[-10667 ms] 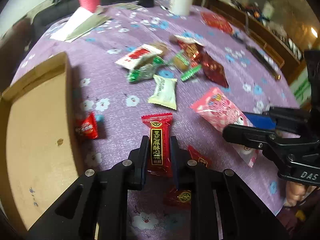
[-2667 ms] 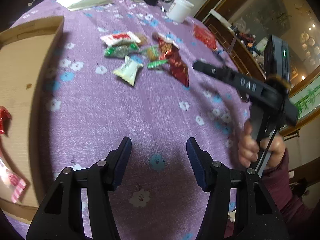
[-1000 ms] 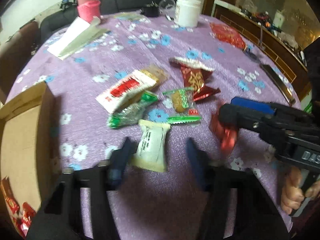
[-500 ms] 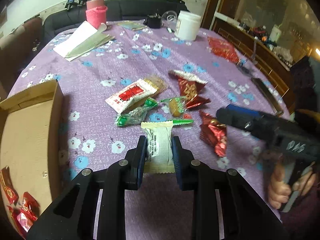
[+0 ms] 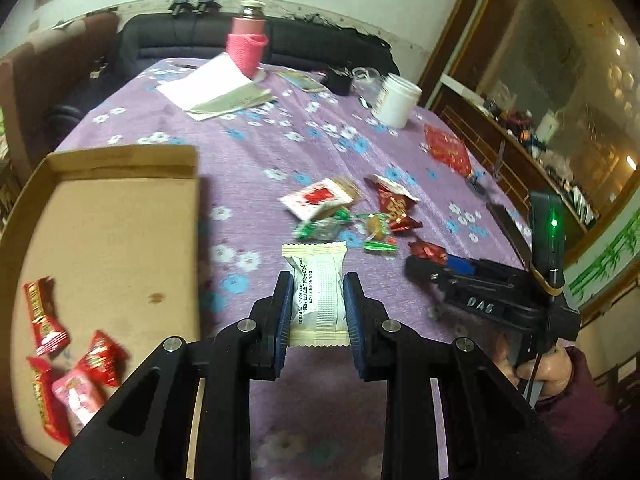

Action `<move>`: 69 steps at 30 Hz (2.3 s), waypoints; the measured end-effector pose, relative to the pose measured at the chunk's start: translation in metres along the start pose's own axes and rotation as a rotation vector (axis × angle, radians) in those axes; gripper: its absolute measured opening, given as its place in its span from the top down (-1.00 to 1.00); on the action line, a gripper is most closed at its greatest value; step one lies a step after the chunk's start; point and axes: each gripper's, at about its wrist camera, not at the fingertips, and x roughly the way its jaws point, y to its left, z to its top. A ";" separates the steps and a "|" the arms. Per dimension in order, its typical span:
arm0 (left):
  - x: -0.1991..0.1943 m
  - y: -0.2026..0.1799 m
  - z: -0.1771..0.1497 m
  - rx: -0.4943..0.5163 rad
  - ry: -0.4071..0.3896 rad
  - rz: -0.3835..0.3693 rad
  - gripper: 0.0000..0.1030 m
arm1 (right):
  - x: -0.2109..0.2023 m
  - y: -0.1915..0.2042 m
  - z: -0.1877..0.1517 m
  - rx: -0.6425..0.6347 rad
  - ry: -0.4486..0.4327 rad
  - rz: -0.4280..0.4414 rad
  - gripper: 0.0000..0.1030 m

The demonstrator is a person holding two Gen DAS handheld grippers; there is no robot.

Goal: Organize snacks
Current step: 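Grasp the white-wrapped cake with the left tool while the right tool grasps a red foil packet, then carry both snacks over the box and release them with both tools, then grasp the green-wrapped candy with the right tool while the left tool approaches the red-white packet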

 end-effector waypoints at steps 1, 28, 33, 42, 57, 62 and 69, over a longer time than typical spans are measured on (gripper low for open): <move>-0.005 0.006 -0.001 -0.011 -0.008 0.001 0.52 | -0.003 -0.002 0.000 0.013 -0.006 0.001 0.19; -0.028 0.187 0.016 -0.360 -0.017 0.073 0.52 | 0.032 0.217 0.040 -0.221 0.141 0.327 0.23; -0.033 0.203 0.013 -0.412 -0.021 0.037 0.37 | 0.063 0.244 0.036 -0.251 0.189 0.309 0.17; -0.068 0.208 0.002 -0.492 -0.078 -0.024 0.11 | 0.042 0.230 0.048 -0.243 0.114 0.318 -0.17; -0.091 0.104 -0.015 -0.388 -0.103 -0.178 -0.10 | 0.048 0.080 0.095 -0.036 0.050 -0.017 -0.18; -0.083 0.077 -0.019 -0.356 -0.065 -0.192 -0.10 | 0.089 0.093 0.099 -0.101 0.100 -0.109 -0.17; -0.080 0.075 -0.023 -0.373 -0.059 -0.178 -0.10 | 0.064 0.114 0.050 -0.307 0.182 0.028 0.31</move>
